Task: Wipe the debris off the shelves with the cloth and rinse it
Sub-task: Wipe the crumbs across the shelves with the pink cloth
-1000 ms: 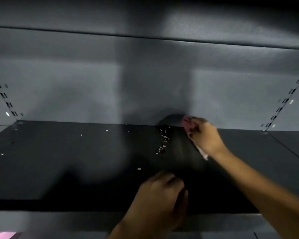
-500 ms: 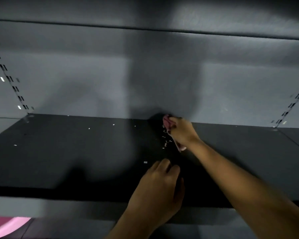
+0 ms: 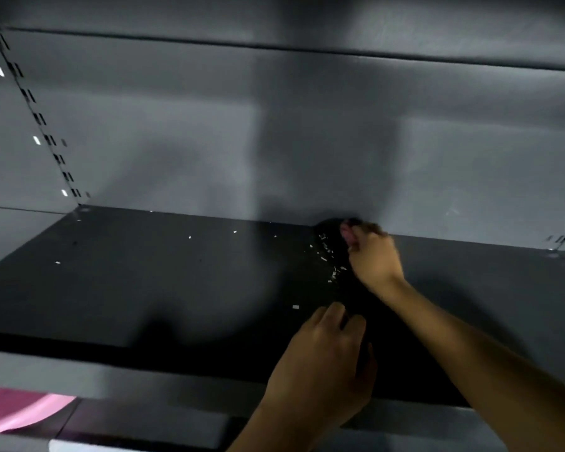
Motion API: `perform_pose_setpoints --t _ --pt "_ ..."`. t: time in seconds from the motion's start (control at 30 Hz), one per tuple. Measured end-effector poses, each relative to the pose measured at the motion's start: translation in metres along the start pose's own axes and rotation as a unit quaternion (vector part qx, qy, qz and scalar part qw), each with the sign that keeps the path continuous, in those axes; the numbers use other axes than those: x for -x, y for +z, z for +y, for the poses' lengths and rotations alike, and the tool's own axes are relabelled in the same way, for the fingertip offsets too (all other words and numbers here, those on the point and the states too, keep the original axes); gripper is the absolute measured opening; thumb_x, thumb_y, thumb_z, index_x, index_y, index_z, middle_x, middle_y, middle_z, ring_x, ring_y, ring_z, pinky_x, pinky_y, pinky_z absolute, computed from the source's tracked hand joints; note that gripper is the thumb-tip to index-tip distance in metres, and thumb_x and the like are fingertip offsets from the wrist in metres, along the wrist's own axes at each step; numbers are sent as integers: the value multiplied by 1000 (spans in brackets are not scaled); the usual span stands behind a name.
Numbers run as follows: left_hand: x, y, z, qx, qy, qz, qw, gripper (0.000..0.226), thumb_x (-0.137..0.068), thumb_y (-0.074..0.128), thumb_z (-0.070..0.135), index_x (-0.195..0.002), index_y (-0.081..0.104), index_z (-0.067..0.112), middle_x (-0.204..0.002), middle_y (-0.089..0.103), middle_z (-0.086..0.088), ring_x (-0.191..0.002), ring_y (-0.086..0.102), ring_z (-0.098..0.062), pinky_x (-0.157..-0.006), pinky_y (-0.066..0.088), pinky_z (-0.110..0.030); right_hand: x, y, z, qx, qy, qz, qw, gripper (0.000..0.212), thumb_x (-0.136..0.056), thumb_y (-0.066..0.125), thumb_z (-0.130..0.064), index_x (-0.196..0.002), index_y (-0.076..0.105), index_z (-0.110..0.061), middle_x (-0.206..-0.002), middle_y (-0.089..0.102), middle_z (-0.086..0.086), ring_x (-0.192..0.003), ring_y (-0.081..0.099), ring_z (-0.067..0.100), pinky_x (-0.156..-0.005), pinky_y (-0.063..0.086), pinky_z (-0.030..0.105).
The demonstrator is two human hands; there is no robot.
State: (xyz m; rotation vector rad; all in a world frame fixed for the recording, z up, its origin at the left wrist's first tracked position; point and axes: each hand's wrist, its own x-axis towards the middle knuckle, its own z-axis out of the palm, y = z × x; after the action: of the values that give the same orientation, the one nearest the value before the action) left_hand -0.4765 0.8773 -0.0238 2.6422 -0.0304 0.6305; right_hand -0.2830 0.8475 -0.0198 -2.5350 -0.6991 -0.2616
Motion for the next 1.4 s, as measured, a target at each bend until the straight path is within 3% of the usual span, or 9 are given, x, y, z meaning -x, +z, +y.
perform_pose_setpoints --t 0.13,0.23,0.33,0.47,0.7,0.93,1.07,1.27,1.4 --pt "1 -1 -3 -9 1 -8 1000 41 -76 37 34 -104 62 17 -104 59 -3 -95 58 -20 -80 53 -29 5 13 -63 -106 -77 -93 987 26 -88 44 -7 -107 62 -9 -112 64 16 -100 62 31 -86 51 33" --pt "2 -5 -4 19 -14 -3 1000 35 -77 33 34 -91 60 16 -96 57 -3 -87 57 -20 -72 53 -31 1 -14 -77 -180 -93 -36 979 23 -92 51 -19 -102 66 -5 -106 69 15 -98 65 28 -80 43 24" --pt "1 -4 -3 3 -6 19 1000 27 -82 36 33 -81 56 16 -87 55 -3 -79 57 -20 -64 52 -28 -10 -47 -35 -114 -93 23 989 21 -88 57 -18 -103 68 -8 -108 70 17 -101 65 29 -83 46 32" --pt "2 -3 0 -1 -6 29 1000 26 -83 37 35 -81 55 17 -86 54 -2 -78 57 -17 -62 52 -24 -19 -56 50 32 27 -22 999 32 -87 55 -36 -80 66 -7 -95 68 25 -90 65 39 -75 51 38" --pt "0 2 1 -12 -2 19 1000 17 -80 42 35 -79 50 20 -81 53 1 -72 56 -15 -57 48 -23 -22 -12 17 93 10 -34 995 25 -87 50 -18 -95 69 -5 -104 67 21 -92 62 38 -78 50 35" --pt "3 -4 1 -17 -6 3 1000 29 -80 37 37 -89 58 20 -90 54 2 -81 55 -14 -65 48 -21 -23 -16 -53 -95 -24 -166 981 21 -83 53 -8 -96 69 -10 -91 68 10 -83 64 22 -63 41 22" --pt "3 -3 1 -21 -4 5 1000 27 -82 36 36 -86 56 17 -92 54 -2 -84 56 -18 -70 51 -28 -10 -58 -22 -109 -24 -17 994 21 -84 54 -13 -96 69 -7 -99 70 20 -94 64 35 -77 48 35" --pt "2 0 4 -15 -19 17 1000 27 -82 36 38 -86 53 18 -91 52 -1 -83 54 -16 -67 52 -28 13 -53 64 87 -9 -45 995 49 -86 35 -35 -102 62 3 -112 62 29 -103 61 42 -86 50 40" --pt "-1 -1 4 -21 -13 24 999 20 -80 41 35 -80 52 18 -85 53 -1 -77 56 -17 -63 51 -26 29 -19 31 35 -95 -40 994 51 -78 57 -34 -112 61 4 -121 59 28 -112 57 42 -97 47 45"
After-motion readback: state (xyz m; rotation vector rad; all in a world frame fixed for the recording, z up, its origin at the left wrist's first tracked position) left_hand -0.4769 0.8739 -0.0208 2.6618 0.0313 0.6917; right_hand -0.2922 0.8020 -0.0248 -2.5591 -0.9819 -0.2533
